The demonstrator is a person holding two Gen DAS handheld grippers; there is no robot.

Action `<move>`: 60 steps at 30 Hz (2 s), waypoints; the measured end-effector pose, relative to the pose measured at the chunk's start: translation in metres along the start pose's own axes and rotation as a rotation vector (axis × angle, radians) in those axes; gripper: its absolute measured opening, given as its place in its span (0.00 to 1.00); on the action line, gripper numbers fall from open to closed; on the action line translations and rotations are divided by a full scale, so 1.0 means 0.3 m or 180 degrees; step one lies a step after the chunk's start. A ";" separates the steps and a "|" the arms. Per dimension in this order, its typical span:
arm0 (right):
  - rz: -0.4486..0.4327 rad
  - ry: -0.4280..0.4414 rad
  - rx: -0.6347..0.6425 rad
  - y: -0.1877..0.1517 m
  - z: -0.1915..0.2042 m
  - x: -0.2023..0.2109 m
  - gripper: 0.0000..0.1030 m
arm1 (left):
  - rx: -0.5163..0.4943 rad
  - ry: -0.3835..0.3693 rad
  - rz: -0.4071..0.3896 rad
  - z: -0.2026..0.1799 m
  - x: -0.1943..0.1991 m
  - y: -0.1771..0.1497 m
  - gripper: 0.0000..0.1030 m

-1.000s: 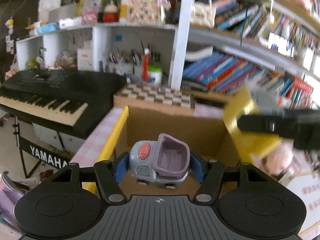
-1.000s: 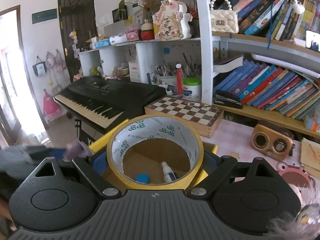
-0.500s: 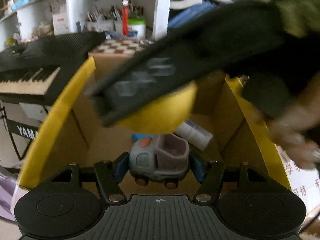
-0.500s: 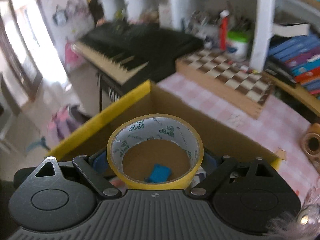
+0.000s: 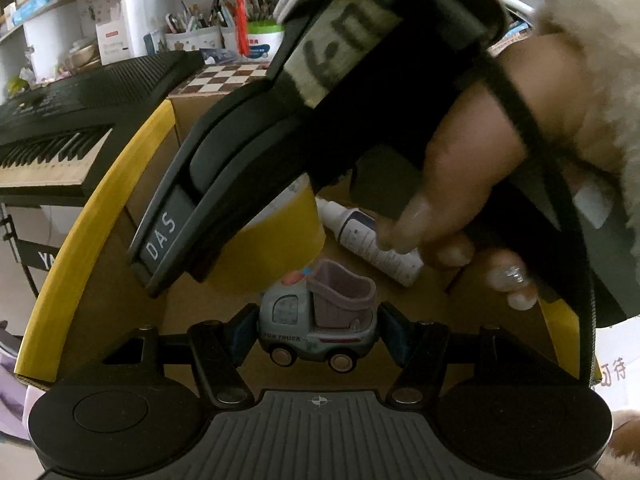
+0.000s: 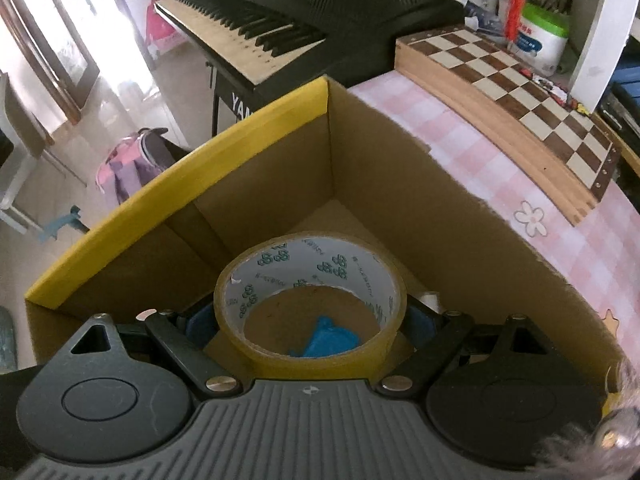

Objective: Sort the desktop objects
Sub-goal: 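Lower the toy car and tape roll into the yellow box and open both grippers, then raise both open tools out of the yellow box and withdraw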

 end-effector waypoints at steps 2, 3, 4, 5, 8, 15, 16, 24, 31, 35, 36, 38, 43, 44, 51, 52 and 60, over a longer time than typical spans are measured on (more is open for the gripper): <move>0.0009 0.0003 -0.0002 0.000 0.000 -0.008 0.88 | 0.0004 0.0000 -0.0011 -0.001 0.004 -0.003 0.63; 0.0007 0.0000 -0.0004 -0.001 -0.001 -0.008 0.88 | 0.0005 -0.0001 -0.0020 -0.003 0.007 -0.005 0.63; -0.0006 0.0001 -0.0008 0.001 -0.003 -0.006 0.88 | 0.0008 -0.0001 -0.0035 -0.002 0.010 -0.006 0.65; -0.0027 0.0002 -0.0021 0.001 -0.004 -0.004 0.88 | 0.0018 0.0005 -0.0060 0.000 0.014 -0.005 0.66; -0.0116 0.0000 -0.0122 -0.001 -0.019 0.017 0.89 | 0.0102 0.0059 -0.0178 0.013 0.041 -0.006 0.76; -0.0395 -0.0049 -0.0339 -0.044 -0.041 0.126 0.89 | 0.0218 0.0113 -0.0483 0.057 0.127 0.014 0.81; -0.0444 -0.0052 -0.0371 -0.052 -0.043 0.146 0.89 | 0.0229 0.0114 -0.0511 0.062 0.136 0.016 0.81; -0.0748 -0.0132 -0.0445 -0.111 -0.013 0.271 0.92 | 0.0226 0.0136 -0.0722 0.079 0.215 0.012 0.85; -0.0895 -0.0233 -0.0447 -0.136 0.022 0.323 0.94 | 0.0255 0.0112 -0.0846 0.078 0.291 -0.033 0.85; -0.0970 -0.0290 -0.0495 -0.165 0.037 0.353 0.94 | 0.0302 0.0129 -0.0937 0.097 0.336 -0.056 0.85; -0.0998 -0.0306 -0.0515 -0.174 0.040 0.363 0.94 | 0.0317 0.0134 -0.0955 0.102 0.346 -0.063 0.85; -0.1058 -0.0335 -0.0565 -0.197 0.044 0.386 0.94 | 0.0337 0.0141 -0.0980 0.112 0.364 -0.073 0.85; -0.1249 -0.0545 -0.0743 -0.285 0.042 0.451 0.94 | 0.0365 0.0157 -0.1050 0.138 0.419 -0.110 0.85; -0.1285 -0.0577 -0.0780 -0.304 0.043 0.464 0.94 | 0.0373 0.0162 -0.1063 0.142 0.430 -0.119 0.85; -0.1600 -0.0842 -0.1095 -0.471 0.065 0.563 0.94 | 0.0416 0.0178 -0.1181 0.164 0.515 -0.187 0.86; -0.1641 -0.0887 -0.1147 -0.500 0.071 0.577 0.94 | 0.0421 0.0176 -0.1195 0.164 0.526 -0.198 0.86; -0.1848 -0.1131 -0.1422 -0.701 0.143 0.646 0.94 | 0.0426 0.0163 -0.1228 0.144 0.580 -0.294 0.86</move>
Point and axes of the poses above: each gripper's, at about its wrist camera, not at the fingertips, and x roughly against the way its jaws point, z to its left, y to its top, the point moved 6 cm from there along -x, roughly the way its jaws point, and after that the axes turned 6 degrees about z, right-handed, at the moved point
